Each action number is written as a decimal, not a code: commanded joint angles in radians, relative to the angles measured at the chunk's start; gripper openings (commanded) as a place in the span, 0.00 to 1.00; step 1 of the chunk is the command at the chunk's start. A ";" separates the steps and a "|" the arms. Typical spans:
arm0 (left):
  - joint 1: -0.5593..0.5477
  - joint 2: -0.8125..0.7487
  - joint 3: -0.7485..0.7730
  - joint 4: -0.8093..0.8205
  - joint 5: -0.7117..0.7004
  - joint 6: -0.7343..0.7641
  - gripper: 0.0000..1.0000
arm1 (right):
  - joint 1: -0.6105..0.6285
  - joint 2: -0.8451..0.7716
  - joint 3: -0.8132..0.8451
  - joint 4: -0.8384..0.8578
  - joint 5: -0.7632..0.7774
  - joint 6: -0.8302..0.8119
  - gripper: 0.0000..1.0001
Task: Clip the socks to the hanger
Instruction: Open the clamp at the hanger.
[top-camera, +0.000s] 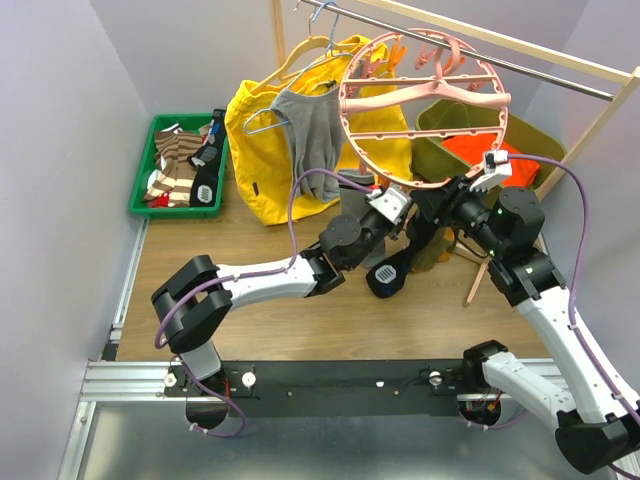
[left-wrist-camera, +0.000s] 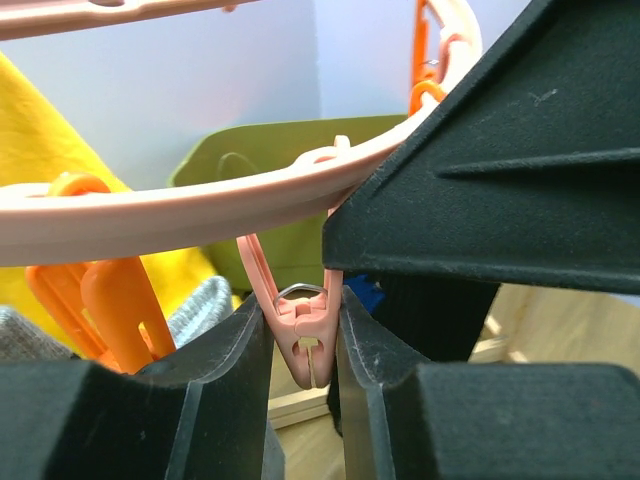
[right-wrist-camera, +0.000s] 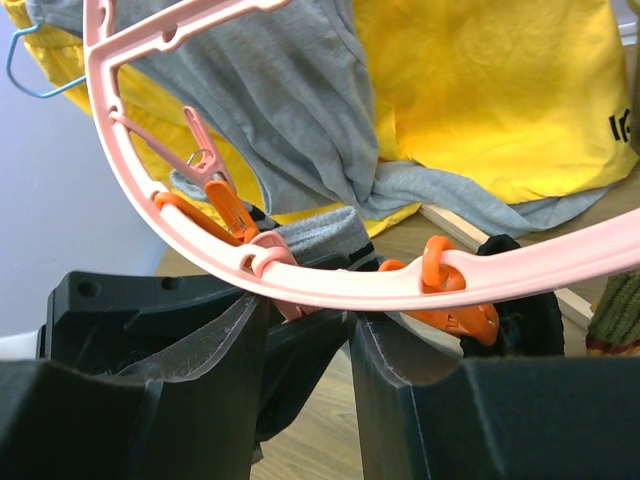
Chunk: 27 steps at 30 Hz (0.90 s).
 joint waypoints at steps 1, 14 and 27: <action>-0.041 0.040 0.048 -0.012 -0.087 0.100 0.31 | 0.001 0.015 0.026 -0.002 0.065 0.009 0.45; -0.087 0.086 0.104 -0.040 -0.165 0.212 0.31 | 0.001 0.031 0.046 -0.025 0.106 0.040 0.44; -0.117 0.097 0.111 -0.054 -0.213 0.271 0.33 | 0.001 0.040 0.040 -0.022 0.134 0.065 0.25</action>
